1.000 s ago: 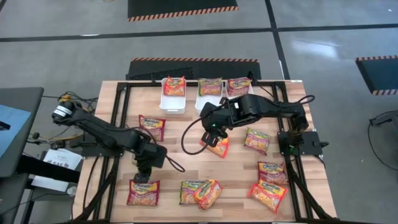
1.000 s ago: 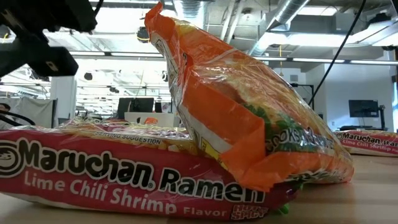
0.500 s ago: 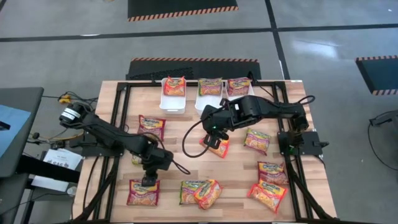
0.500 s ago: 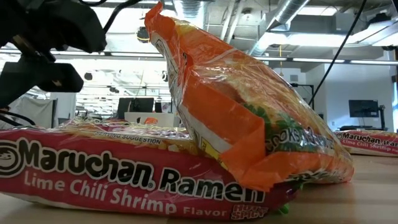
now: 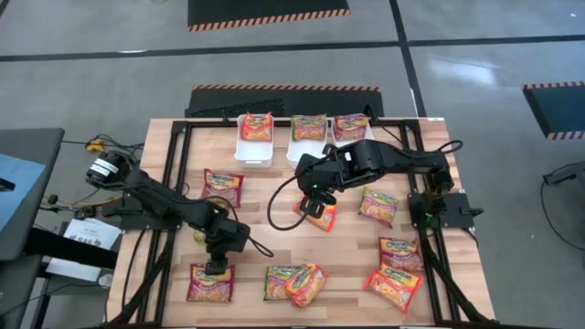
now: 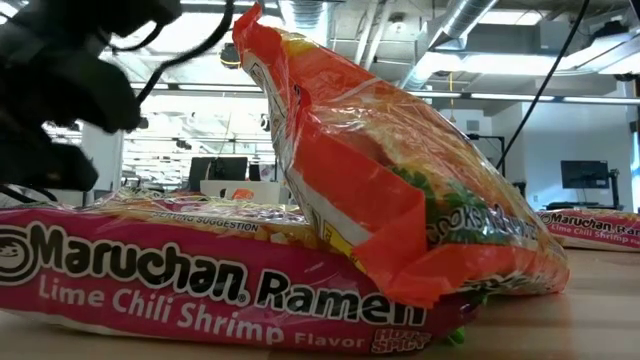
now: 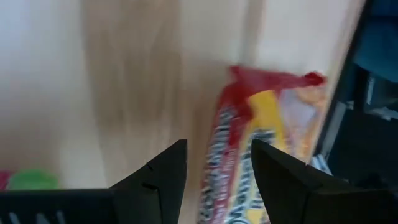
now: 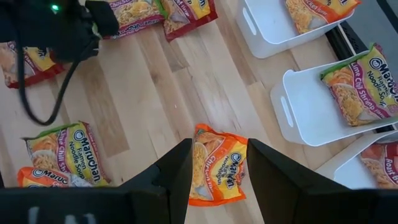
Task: Sort Maruchan noodles
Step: Put the red noodle pack into the right white bin
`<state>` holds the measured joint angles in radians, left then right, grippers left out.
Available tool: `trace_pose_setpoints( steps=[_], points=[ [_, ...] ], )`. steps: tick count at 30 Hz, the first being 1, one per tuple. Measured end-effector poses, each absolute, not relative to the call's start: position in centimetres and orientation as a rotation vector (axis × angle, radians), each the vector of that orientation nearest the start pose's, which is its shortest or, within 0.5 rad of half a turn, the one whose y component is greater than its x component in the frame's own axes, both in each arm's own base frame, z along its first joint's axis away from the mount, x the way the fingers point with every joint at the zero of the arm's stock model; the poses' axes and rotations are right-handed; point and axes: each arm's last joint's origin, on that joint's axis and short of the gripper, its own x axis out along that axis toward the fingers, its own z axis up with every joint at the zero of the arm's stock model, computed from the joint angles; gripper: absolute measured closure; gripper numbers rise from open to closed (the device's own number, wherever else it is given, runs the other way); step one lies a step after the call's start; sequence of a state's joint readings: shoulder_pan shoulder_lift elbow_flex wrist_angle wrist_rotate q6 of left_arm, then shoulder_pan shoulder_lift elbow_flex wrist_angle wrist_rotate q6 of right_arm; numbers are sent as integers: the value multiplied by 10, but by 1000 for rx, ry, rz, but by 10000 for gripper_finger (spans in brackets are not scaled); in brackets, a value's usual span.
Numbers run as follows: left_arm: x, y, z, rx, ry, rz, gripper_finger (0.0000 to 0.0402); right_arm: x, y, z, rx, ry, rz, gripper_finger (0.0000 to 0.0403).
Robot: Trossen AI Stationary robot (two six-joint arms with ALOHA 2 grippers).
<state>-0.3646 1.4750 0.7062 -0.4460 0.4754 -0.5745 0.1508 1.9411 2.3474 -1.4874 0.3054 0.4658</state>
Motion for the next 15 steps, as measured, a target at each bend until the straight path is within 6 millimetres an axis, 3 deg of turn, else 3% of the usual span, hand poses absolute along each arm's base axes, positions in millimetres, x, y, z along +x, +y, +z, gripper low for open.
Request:
trace_pose_setpoints(
  steps=[15],
  points=[
    [215,-100,132,-678,1377,-437,237,359,45,417,172,993,-377,228]
  ],
)
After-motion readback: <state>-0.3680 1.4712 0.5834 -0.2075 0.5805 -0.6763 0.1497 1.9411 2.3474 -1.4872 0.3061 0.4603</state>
